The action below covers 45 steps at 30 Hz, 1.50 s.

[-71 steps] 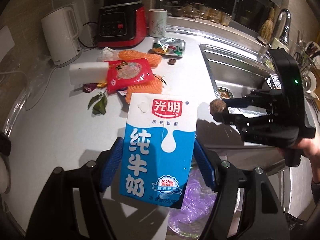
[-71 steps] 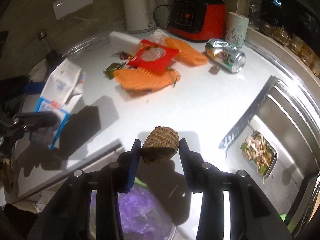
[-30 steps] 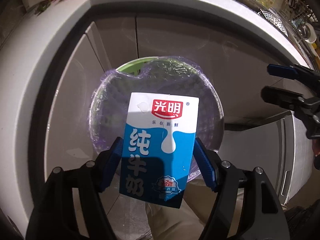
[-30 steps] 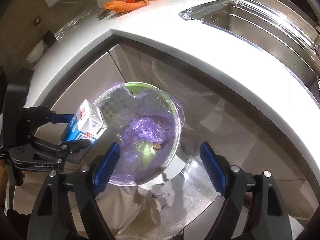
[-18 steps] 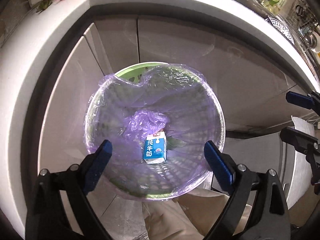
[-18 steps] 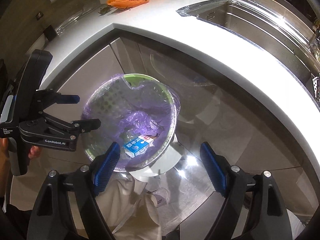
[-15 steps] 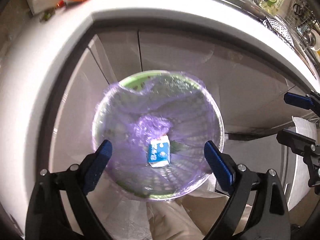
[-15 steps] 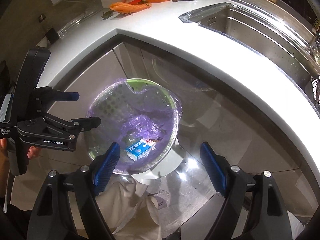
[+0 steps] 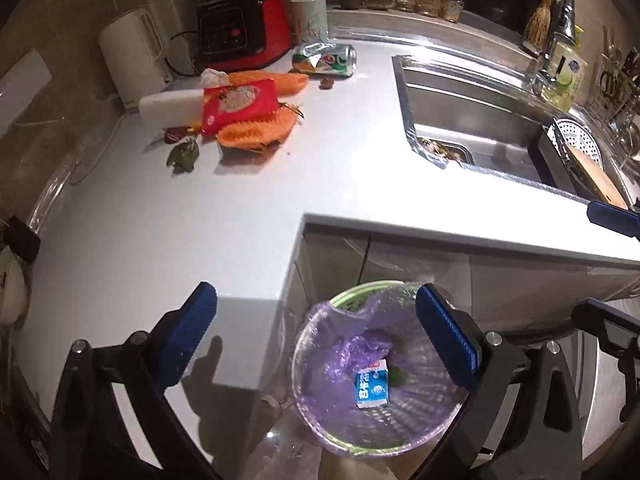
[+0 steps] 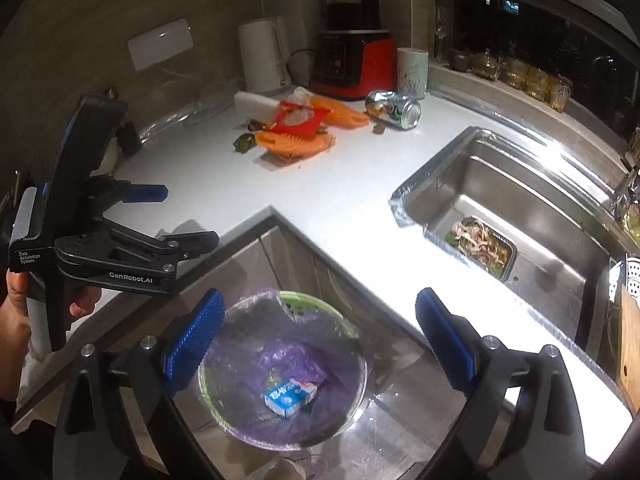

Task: Collect trash
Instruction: 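Grasp the orange foam net with the left tool, then hold the foam net in the left tool while the right tool grasps the white foam block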

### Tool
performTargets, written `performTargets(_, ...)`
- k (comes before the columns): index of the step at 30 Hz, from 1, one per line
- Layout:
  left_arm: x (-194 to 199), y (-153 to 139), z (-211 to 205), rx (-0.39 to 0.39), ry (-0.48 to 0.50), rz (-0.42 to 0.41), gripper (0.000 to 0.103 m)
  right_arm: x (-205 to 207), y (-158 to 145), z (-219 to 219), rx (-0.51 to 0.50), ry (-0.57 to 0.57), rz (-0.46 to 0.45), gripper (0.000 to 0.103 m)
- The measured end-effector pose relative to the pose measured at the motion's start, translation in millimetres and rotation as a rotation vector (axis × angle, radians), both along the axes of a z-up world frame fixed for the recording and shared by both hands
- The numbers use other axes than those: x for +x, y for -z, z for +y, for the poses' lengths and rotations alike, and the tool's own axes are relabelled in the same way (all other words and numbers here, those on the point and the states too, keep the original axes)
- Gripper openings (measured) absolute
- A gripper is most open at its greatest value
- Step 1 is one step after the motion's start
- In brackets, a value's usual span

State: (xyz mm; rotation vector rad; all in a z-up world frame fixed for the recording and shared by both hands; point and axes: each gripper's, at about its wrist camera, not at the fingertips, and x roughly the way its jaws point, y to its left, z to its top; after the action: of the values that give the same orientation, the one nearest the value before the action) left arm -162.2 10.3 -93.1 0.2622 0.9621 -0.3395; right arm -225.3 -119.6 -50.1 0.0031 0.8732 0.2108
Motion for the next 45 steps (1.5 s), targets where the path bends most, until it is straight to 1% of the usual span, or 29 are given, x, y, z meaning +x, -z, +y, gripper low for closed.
performTargets(5, 58.3, -5.8, 18.5, -0.011, 0.017, -0.027, 0.095, 40.9, -13.2, 8.0, -0.008, 0.032, -0.044, 0.096)
performTargets(10, 107.7, 1.9, 22.5, -0.01, 0.082, -0.041, 0.095, 74.7, -11.1, 13.9, -0.022, 0.09, -0.036, 0.096)
performTargets(13, 134.7, 9.5, 20.2, -0.029, 0.123, -0.025, 0.095, 87.4, -8.5, 15.2, -0.03, 0.123, -0.029, 0.096)
performTargets(16, 164.8, 20.1, 17.9, -0.055, 0.134, 0.021, 0.095, 98.2, -4.6, 13.0, -0.03, 0.147, -0.007, 0.096)
performTargets(18, 180.0, 25.0, 16.3, -0.079, 0.137, 0.041, 0.09, 104.3, -0.9, 11.3, -0.035, 0.15, 0.007, 0.096)
performTargets(20, 191.2, 29.0, 14.2, -0.101, 0.138, 0.058, 0.075, 110.6, 3.7, 8.0, -0.045, 0.154, 0.02, 0.096)
performTargets(21, 196.0, 31.3, 12.6, -0.106, 0.135, 0.07, 0.071, 113.5, 6.0, 6.3, -0.044, 0.156, 0.027, 0.096)
performTargets(23, 202.3, 35.8, 11.1, -0.12, 0.13, 0.093, 0.056, 119.6, 10.4, 2.2, -0.03, 0.148, 0.039, 0.096)
performTargets(24, 204.2, 37.9, 9.7, -0.122, 0.128, 0.101, 0.053, 123.7, 12.4, 0.2, -0.024, 0.139, 0.044, 0.096)
performTargets(25, 206.2, 40.0, 7.9, -0.125, 0.127, 0.109, 0.042, 128.2, 14.3, -1.2, -0.024, 0.127, 0.05, 0.096)
performTargets(26, 208.0, 41.7, 6.8, -0.128, 0.125, 0.118, 0.027, 131.8, 15.6, -1.5, -0.029, 0.114, 0.054, 0.096)
performTargets(28, 209.4, 43.6, 4.6, -0.141, 0.113, 0.132, 0.011, 138.8, 16.0, -2.6, -0.038, 0.089, 0.052, 0.096)
performTargets(31, 207.2, 37.0, 4.0, -0.149, 0.096, 0.093, 0.01, 151.1, 16.7, -7.9, -0.022, 0.058, 0.049, 0.096)
performTargets(36, 200.1, 14.9, 8.8, -0.207, 0.066, 0.089, 0.01, 171.9, 16.7, -15.2, -0.013, 0.0, 0.036, 0.096)
performTargets(41, 177.1, -13.3, 16.6, -0.223, 0.036, 0.052, 0.01, 200.3, 17.3, -20.7, -0.019, -0.061, 0.013, 0.096)
performTargets(45, 150.7, -29.7, 32.1, -0.255, 0.001, 0.044, 0.01, 230.8, 18.4, -13.4, -0.018, -0.127, -0.001, 0.096)
